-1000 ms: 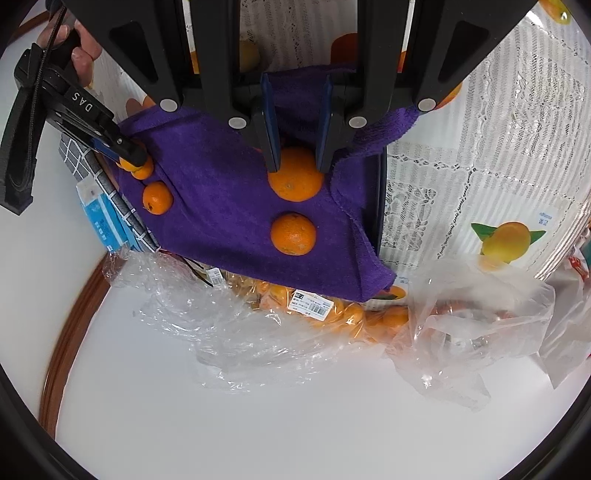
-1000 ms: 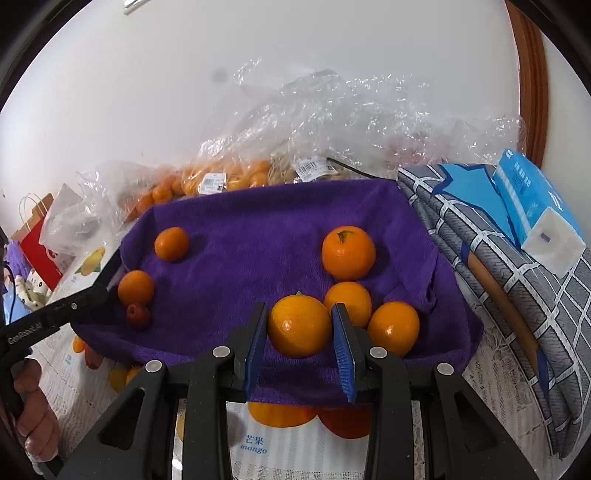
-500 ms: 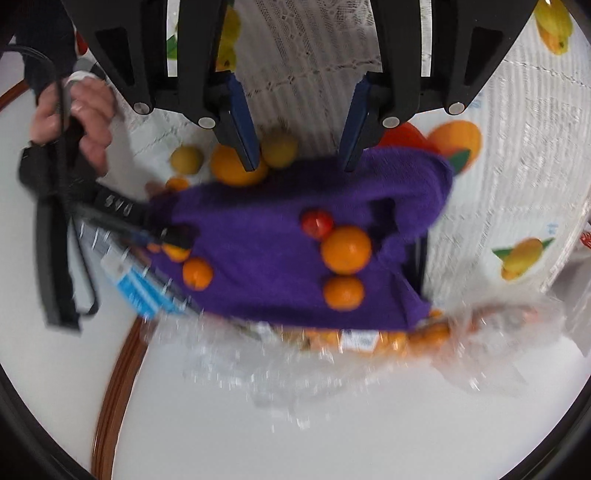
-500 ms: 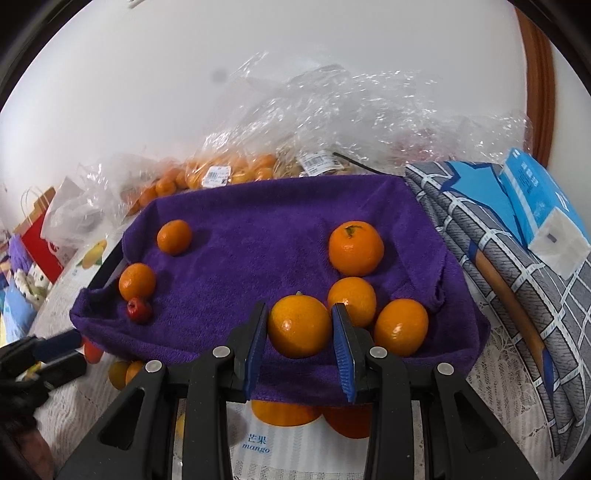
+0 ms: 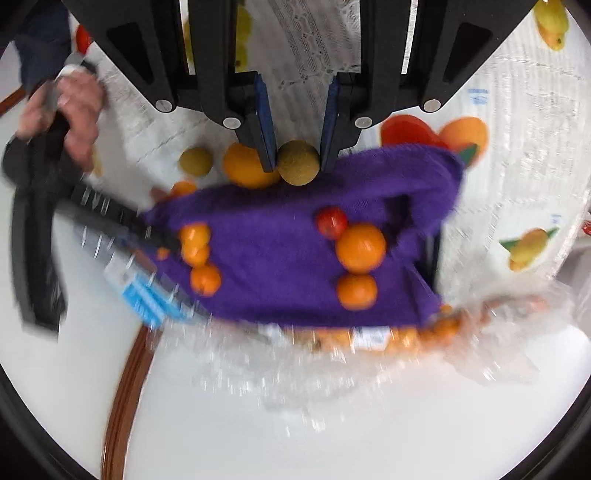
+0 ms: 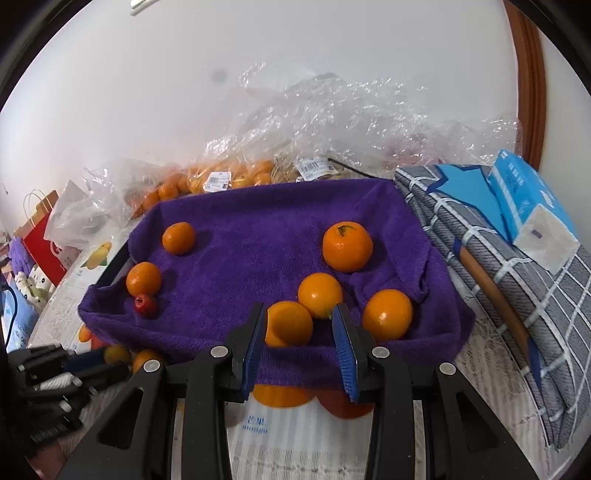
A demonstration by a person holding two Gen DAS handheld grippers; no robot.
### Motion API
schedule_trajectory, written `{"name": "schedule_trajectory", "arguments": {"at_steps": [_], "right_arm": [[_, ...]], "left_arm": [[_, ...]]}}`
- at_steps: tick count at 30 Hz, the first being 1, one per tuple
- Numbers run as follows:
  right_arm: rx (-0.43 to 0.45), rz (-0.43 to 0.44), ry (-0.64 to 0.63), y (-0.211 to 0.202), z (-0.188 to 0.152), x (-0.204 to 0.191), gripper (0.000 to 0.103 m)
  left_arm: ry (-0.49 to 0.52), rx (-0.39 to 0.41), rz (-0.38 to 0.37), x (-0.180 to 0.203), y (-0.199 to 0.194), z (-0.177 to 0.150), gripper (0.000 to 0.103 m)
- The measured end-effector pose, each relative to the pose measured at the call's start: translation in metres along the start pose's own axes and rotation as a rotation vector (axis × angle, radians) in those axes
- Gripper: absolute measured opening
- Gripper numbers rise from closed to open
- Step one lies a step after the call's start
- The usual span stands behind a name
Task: Organize fruits
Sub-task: 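Place a small yellow fruit on the towel with the left gripper while the right gripper approaches another, then grasp the small yellow fruit with the right gripper while the left gripper grasps the oval orange mango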
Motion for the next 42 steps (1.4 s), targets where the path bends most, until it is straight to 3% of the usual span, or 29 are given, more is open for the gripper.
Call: {"name": "schedule_trajectory", "arguments": {"at_steps": [2,4,8,12,15,24,27,33,37,42], "right_arm": [[0.002,0.014,0.0,-0.008,-0.003,-0.002,0.037],[0.005,0.024,-0.012,-0.014,-0.007,-0.008,0.037],[-0.005,0.06,-0.028,-0.024,-0.02,-0.02,0.037],[-0.049,0.104,-0.057,-0.025,-0.032,-0.034,0.037],[-0.089,0.131,-0.08,-0.019,-0.04,-0.046,0.037],[-0.167,0.121,-0.116,0.002,-0.052,-0.06,0.037],[-0.192,0.091,-0.136,0.008,-0.056,-0.062,0.027],[-0.108,0.052,-0.138,-0.011,-0.052,-0.053,0.027],[-0.066,0.028,-0.099,-0.023,-0.047,-0.024,0.027],[-0.046,-0.023,-0.044,-0.031,-0.045,0.01,0.027]], "left_arm": [[-0.023,0.041,0.017,-0.006,-0.013,0.011,0.023],[-0.04,0.06,0.105,-0.018,-0.015,0.024,0.023],[-0.101,0.016,0.159,-0.045,0.008,0.033,0.023],[-0.133,0.007,0.119,-0.054,0.021,0.031,0.024],[-0.102,0.008,0.1,-0.05,0.02,0.031,0.031],[-0.129,0.046,0.053,-0.05,0.007,0.022,0.036],[-0.129,0.062,0.051,-0.048,0.003,0.022,0.037],[-0.145,0.082,0.008,-0.047,-0.013,0.013,0.037],[-0.106,0.045,-0.141,-0.025,-0.019,-0.006,0.046],[-0.059,-0.029,-0.102,0.007,0.001,-0.014,0.046]]}}
Point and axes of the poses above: each gripper's, at about its wrist camera, not at the fingertips, and y roughly the way its jaws point, x to its right, z to its top, the point moved 5 cm from there along y, roughly the way its jaws point, and after that the axes turned 5 degrees about -x, right-handed, at the moved point
